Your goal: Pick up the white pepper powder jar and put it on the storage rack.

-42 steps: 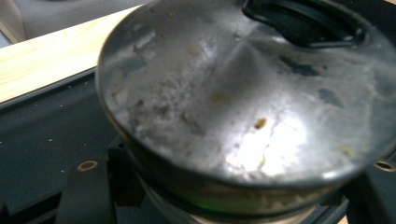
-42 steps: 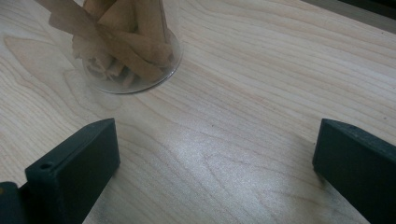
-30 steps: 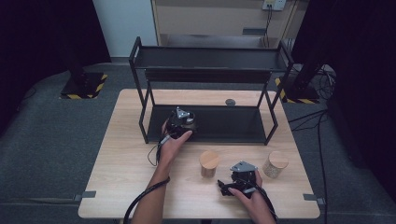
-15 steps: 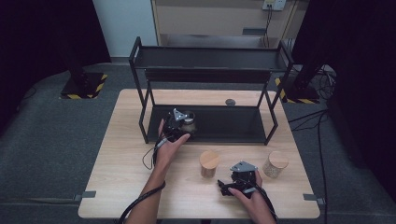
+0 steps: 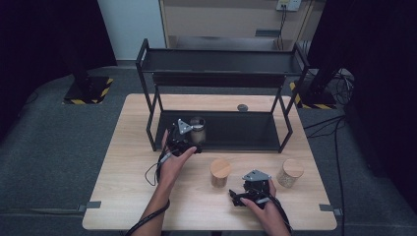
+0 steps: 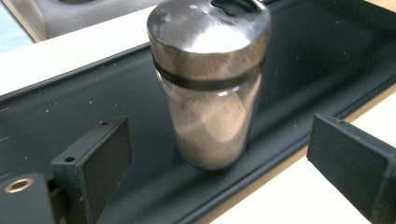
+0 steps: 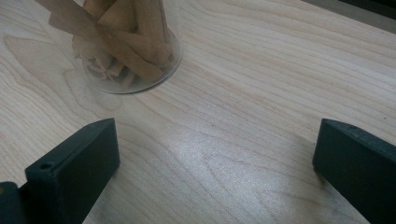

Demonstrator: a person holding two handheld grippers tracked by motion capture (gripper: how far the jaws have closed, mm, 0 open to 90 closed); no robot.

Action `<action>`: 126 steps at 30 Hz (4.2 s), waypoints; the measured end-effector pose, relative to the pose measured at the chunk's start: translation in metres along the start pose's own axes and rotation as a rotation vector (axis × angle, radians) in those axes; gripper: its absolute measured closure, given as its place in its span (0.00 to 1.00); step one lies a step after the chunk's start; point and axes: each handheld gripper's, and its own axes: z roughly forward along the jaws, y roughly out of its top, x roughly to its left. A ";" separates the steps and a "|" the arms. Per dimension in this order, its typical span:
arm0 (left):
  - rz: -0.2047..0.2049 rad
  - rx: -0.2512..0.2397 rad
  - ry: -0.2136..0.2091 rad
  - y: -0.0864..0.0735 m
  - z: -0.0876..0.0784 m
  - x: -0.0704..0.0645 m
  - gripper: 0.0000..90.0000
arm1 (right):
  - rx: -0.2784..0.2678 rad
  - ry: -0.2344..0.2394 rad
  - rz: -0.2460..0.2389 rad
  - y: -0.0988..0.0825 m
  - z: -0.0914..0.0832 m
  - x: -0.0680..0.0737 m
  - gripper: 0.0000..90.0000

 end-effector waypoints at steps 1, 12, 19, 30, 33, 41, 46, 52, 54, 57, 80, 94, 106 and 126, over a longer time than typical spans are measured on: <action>-0.002 0.000 -0.001 -0.001 -0.002 -0.001 0.06 | 0.000 0.000 0.000 0.000 0.000 0.000 0.01; 0.000 0.001 -0.002 -0.011 -0.021 -0.009 0.06 | 0.001 0.000 0.000 0.000 0.000 0.000 0.01; 0.003 0.001 -0.007 -0.012 -0.032 -0.009 0.06 | 0.004 -0.001 0.001 0.001 0.000 0.000 0.01; 0.012 -0.002 -0.017 -0.018 -0.047 -0.016 0.06 | 0.002 -0.001 0.001 0.000 0.000 0.000 0.01; 0.014 -0.001 -0.019 -0.019 -0.052 -0.019 0.06 | 0.001 0.000 0.000 0.000 0.000 0.000 0.01; 0.018 0.010 -0.019 -0.032 -0.065 -0.025 0.06 | 0.001 0.000 0.000 0.000 0.000 0.000 0.01; 0.006 0.020 -0.014 -0.042 -0.073 -0.025 0.06 | 0.002 -0.007 0.007 0.000 0.000 0.002 0.01; 0.007 0.040 -0.004 -0.053 -0.087 -0.023 0.05 | 0.002 -0.009 0.009 0.000 0.000 0.002 0.01; 0.001 0.045 -0.002 -0.058 -0.090 -0.021 0.05 | 0.002 -0.016 0.014 0.000 -0.001 0.004 0.01; -0.009 0.049 0.002 -0.063 -0.094 -0.017 0.05 | 0.001 -0.015 0.012 0.000 -0.001 0.004 0.01; -0.073 0.106 0.045 -0.095 -0.115 0.013 0.05 | 0.001 -0.012 0.011 0.000 -0.001 0.003 0.00; -0.126 0.136 0.069 -0.114 -0.121 0.012 0.05 | 0.001 -0.012 0.012 0.000 -0.001 0.003 0.00; -0.132 0.165 0.077 -0.121 -0.118 0.009 0.05 | 0.001 -0.012 0.012 0.000 -0.001 0.003 0.00; -0.119 0.177 0.091 -0.122 -0.110 0.008 0.00 | 0.001 -0.014 0.013 -0.001 -0.001 0.004 0.00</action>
